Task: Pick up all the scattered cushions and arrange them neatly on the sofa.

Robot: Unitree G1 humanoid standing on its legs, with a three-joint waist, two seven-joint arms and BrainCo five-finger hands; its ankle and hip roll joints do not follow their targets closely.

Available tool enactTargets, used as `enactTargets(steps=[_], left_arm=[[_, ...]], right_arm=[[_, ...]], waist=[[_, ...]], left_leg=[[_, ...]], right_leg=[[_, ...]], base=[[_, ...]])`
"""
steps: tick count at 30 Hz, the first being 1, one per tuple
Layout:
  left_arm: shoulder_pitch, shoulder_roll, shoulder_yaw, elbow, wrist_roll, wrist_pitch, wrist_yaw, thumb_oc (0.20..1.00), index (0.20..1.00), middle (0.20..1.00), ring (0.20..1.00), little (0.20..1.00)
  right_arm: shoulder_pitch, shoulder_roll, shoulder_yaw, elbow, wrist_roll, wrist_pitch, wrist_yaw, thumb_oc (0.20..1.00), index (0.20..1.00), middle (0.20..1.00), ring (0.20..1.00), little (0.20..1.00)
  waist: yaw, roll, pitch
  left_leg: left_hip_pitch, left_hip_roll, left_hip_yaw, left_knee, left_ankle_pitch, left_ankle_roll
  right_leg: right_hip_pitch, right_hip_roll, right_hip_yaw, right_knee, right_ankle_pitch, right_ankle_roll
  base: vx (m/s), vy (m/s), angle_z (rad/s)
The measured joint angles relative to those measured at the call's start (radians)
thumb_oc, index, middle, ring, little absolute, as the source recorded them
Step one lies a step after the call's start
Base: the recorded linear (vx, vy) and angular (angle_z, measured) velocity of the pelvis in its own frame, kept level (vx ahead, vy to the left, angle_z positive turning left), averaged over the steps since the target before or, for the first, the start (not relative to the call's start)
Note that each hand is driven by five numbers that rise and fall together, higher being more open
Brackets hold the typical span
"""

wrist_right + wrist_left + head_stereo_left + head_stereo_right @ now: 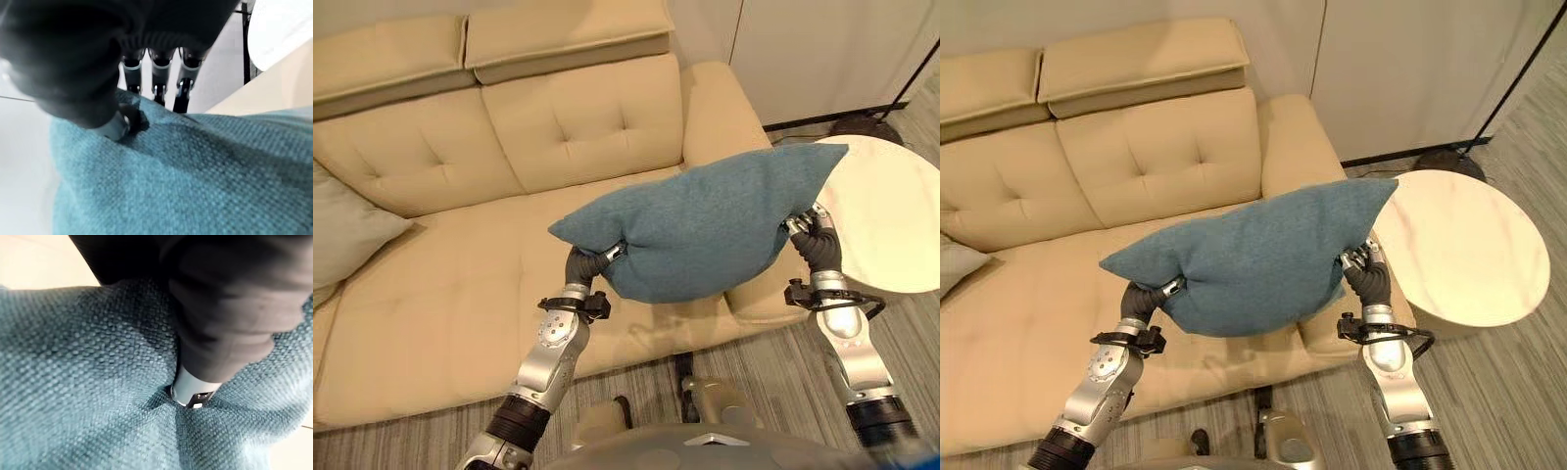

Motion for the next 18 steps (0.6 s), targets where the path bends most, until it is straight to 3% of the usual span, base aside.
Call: enactTargets(steps=[2, 4, 6, 8, 9, 10, 13, 15, 18], left_arm=[[-0.012, -0.001, 0.004, 0.000, 0.000, 0.000, 0.000, 0.200, 0.200, 0.200, 0.200, 0.200], [-0.013, -0.002, -0.003, 0.000, 0.001, 0.000, 0.000, 0.200, 0.200, 0.200, 0.200, 0.200], [-0.018, -0.003, -0.009, 0.000, 0.001, 0.000, 0.000, 0.200, 0.200, 0.200, 0.200, 0.200], [-0.014, -0.003, -0.013, 0.000, 0.001, 0.002, 0.000, 0.200, 0.200, 0.200, 0.200, 0.200], [-0.014, -0.001, -0.013, 0.000, 0.001, 0.002, 0.000, 0.200, 0.200, 0.200, 0.200, 0.200], [-0.014, 0.012, -0.011, 0.000, 0.001, 0.002, 0.001, 0.200, 0.200, 0.200, 0.200, 0.200], [-0.015, 0.030, -0.005, -0.001, 0.002, 0.002, 0.001, 0.200, 0.200, 0.200, 0.200, 0.200], [-0.014, 0.042, 0.025, -0.002, 0.002, 0.002, 0.002, 0.200, 0.200, 0.200, 0.200, 0.200], [-0.014, 0.054, 0.071, -0.003, 0.005, 0.002, 0.004, 0.200, 0.200, 0.200, 0.200, 0.200]], right_arm=[[0.000, 0.002, -0.001, 0.000, 0.001, 0.000, -0.001, 0.200, 0.200, 0.200, 0.200, 0.200], [0.003, 0.002, -0.002, 0.000, 0.002, 0.000, -0.006, 0.200, 0.200, 0.200, 0.200, 0.200], [0.003, 0.003, -0.013, 0.000, 0.006, 0.000, -0.013, 0.200, 0.200, 0.200, 0.200, 0.200], [0.005, 0.008, -0.020, 0.000, 0.005, 0.000, -0.013, 0.200, 0.200, 0.200, 0.200, 0.200], [0.005, 0.009, -0.020, 0.000, 0.005, 0.000, -0.014, 0.200, 0.200, 0.200, 0.200, 0.200], [0.011, 0.022, -0.016, -0.003, 0.005, 0.000, -0.013, 0.200, 0.200, 0.200, 0.200, 0.200], [0.017, 0.023, -0.014, -0.008, 0.005, 0.000, -0.002, 0.200, 0.200, 0.200, 0.200, 0.200], [0.015, 0.023, 0.003, -0.008, 0.005, 0.000, 0.005, 0.200, 0.200, 0.200, 0.200, 0.200], [-0.006, 0.037, 0.016, -0.008, -0.004, 0.005, 0.004, 0.200, 0.200, 0.200, 0.200, 0.200]], waist=[[-0.017, -0.006, 0.003], [-0.021, -0.008, 0.003], [-0.023, -0.010, 0.005], [-0.026, 0.003, -0.001], [-0.024, 0.021, -0.003], [-0.020, 0.008, -0.006], [-0.014, 0.005, -0.009], [0.005, 0.002, -0.011], [0.036, -0.003, -0.014]], left_leg=[[-0.016, 0.071, 0.023, -0.138, 0.009, -0.004], [-0.002, 0.088, 0.012, -0.204, 0.065, -0.023], [0.014, 0.090, -0.005, -0.249, 0.086, -0.012], [0.058, 0.068, -0.001, -0.329, 0.107, 0.004], [0.086, 0.062, -0.005, -0.365, 0.152, 0.016], [0.093, 0.041, 0.001, -0.368, 0.162, 0.021], [0.103, -0.032, 0.018, -0.367, 0.149, 0.070], [0.102, -0.067, 0.022, -0.366, 0.143, 0.081], [0.095, -0.087, 0.025, -0.366, 0.139, 0.088]], right_leg=[[0.023, 0.016, -0.008, -0.012, -0.010, 0.001], [0.038, 0.025, 0.003, -0.021, -0.014, 0.006], [0.044, 0.034, 0.002, -0.030, -0.010, 0.001], [0.053, 0.040, 0.008, -0.031, -0.005, 0.000], [0.060, 0.049, 0.018, -0.030, -0.005, 0.007], [0.064, 0.026, 0.030, -0.030, -0.007, 0.032], [0.070, -0.046, 0.046, -0.028, -0.002, 0.072], [0.074, -0.083, 0.049, -0.039, 0.003, 0.102], [0.079, -0.101, 0.049, -0.063, 0.015, 0.116]], base=[[0.16, 0.100, 0.05], [0.11, 0.129, -0.11], [0.14, 0.208, -0.09], [0.14, 0.253, -0.25], [0.07, 0.166, -0.30], [0.08, 0.204, -0.24], [0.04, 0.152, -0.02], [0.02, 0.139, 0.07], [0.00, 0.092, 0.06]])
